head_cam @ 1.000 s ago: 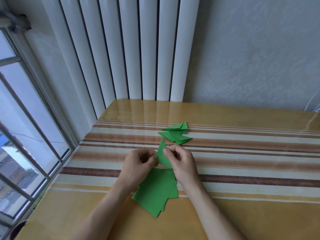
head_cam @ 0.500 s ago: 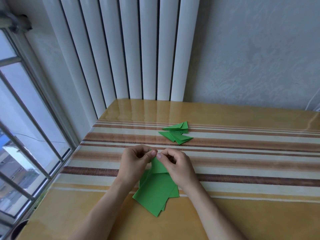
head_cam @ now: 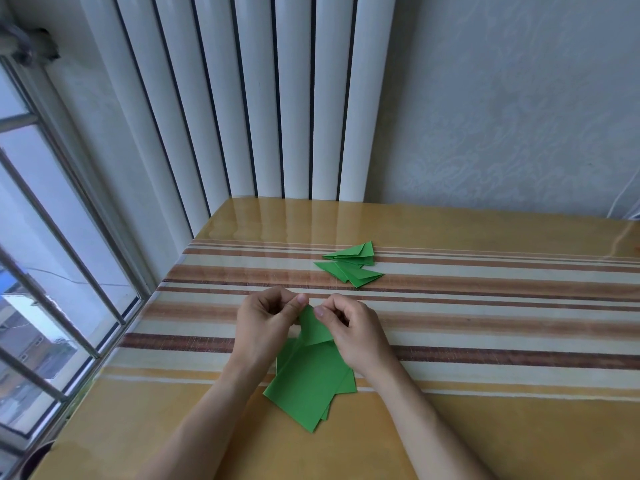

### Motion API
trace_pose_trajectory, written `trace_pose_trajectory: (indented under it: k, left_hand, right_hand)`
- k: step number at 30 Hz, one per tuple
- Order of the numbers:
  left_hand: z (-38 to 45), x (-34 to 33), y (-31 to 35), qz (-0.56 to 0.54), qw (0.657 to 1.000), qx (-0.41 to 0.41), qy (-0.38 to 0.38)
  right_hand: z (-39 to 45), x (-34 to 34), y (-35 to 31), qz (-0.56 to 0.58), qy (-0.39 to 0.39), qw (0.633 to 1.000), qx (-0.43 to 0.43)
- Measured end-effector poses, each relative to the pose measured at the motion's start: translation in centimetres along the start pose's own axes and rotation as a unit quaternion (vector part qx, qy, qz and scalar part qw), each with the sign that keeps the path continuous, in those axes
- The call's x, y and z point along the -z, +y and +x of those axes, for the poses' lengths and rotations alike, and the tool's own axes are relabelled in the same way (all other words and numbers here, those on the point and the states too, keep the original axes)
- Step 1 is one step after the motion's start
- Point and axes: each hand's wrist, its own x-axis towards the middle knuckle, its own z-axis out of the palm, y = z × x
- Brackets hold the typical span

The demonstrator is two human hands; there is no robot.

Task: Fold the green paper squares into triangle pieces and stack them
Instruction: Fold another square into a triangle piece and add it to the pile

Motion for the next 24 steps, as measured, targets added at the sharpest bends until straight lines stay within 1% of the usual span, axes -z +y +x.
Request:
trace_pose_trajectory:
  k: [8, 12, 15, 17, 21, 24]
  left_hand:
    - [0.19, 0.2, -0.1, -0.002, 0.999, -0.013, 0.03]
    - [0.02, 0.09, 0.21, -0.02, 1.0, 0.022, -0.004]
    - [0.01, 0.07, 0.01, 0.013, 0.998, 0.044, -0.046]
    - [-0.02, 0.01, 0.09, 0.024, 0.997, 0.044, -0.054]
    - [0.01, 0.35, 0.38, 0.007, 0.999, 0.022, -0.023]
    - [0.05, 0.58, 0.44, -0.009, 1.0, 0.022, -0.013]
  right_hand:
    - [-0.07, -0.01, -0.24, 0.028, -0.006, 0.999, -0.012]
    - [-0.04, 0.06, -0.14, 0.008, 0.007, 1.0, -0.001]
    - [0.02, 0.04, 0.13, 0.01, 0.016, 1.0, -0.001]
    - [0.01, -0.01, 0.1, 0.013, 0.014, 1.0, -0.003]
    - [-0.03, -0.02, -0.05, 0.028, 0.013, 0.999, -0.021]
    - [0.04, -0.01, 0.2, 0.02, 0.022, 0.999, -0.024]
